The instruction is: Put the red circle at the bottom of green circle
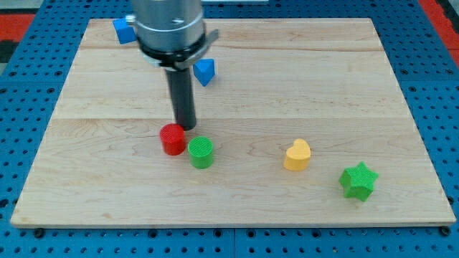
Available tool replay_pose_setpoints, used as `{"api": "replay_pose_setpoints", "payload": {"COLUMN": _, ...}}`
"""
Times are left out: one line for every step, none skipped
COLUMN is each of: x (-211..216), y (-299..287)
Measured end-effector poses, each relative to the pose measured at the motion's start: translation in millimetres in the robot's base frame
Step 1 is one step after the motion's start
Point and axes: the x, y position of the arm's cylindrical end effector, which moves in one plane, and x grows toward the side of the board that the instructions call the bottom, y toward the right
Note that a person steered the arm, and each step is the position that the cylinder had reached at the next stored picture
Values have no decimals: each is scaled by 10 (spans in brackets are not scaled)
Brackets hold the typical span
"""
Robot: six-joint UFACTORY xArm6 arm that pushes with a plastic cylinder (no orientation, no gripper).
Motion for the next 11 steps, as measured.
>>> {"api": "replay_pose_setpoints", "payload": {"x": 90, "y": -136}}
{"api": "replay_pose_setpoints", "payload": {"x": 296, "y": -551}}
{"api": "replay_pose_setpoints", "payload": {"x": 437, "y": -774}}
{"api": "replay_pose_setpoints", "payload": {"x": 655, "y": -1346}}
{"api": "replay_pose_setpoints", "payload": {"x": 797, "y": -1506}}
{"api": "replay_pose_setpoints", "payload": {"x": 532, "y": -821}}
{"api": "replay_pose_setpoints", "payload": {"x": 498, "y": -290}}
{"api": "replay_pose_setpoints", "payload": {"x": 518, "y": -240}}
{"api": "replay_pose_setpoints", "payload": {"x": 511, "y": -165}}
{"api": "replay_pose_setpoints", "payload": {"x": 721, "y": -319}}
{"api": "replay_pose_setpoints", "payload": {"x": 878, "y": -511}}
